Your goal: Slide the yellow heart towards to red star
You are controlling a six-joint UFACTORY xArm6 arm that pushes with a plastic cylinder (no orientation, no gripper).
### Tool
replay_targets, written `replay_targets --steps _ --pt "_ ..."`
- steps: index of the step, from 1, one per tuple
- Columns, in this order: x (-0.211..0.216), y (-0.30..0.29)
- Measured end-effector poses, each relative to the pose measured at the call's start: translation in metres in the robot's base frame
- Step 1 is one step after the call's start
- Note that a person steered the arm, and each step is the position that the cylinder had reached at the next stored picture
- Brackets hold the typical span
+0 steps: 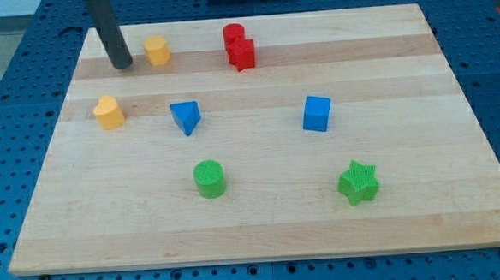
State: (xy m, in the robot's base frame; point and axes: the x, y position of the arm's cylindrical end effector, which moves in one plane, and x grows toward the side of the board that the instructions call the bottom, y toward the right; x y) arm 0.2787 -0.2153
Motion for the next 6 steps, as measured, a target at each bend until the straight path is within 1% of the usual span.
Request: replay_targets --steps 1,2,3,4,5,6 --pt "-0.017 0.043" --pt "-0.023 0.095" --pt "-0.027 0.108" --pt "-0.013 0.041" --pt "0.023 -0.065" --pt "0.039 -0.088"
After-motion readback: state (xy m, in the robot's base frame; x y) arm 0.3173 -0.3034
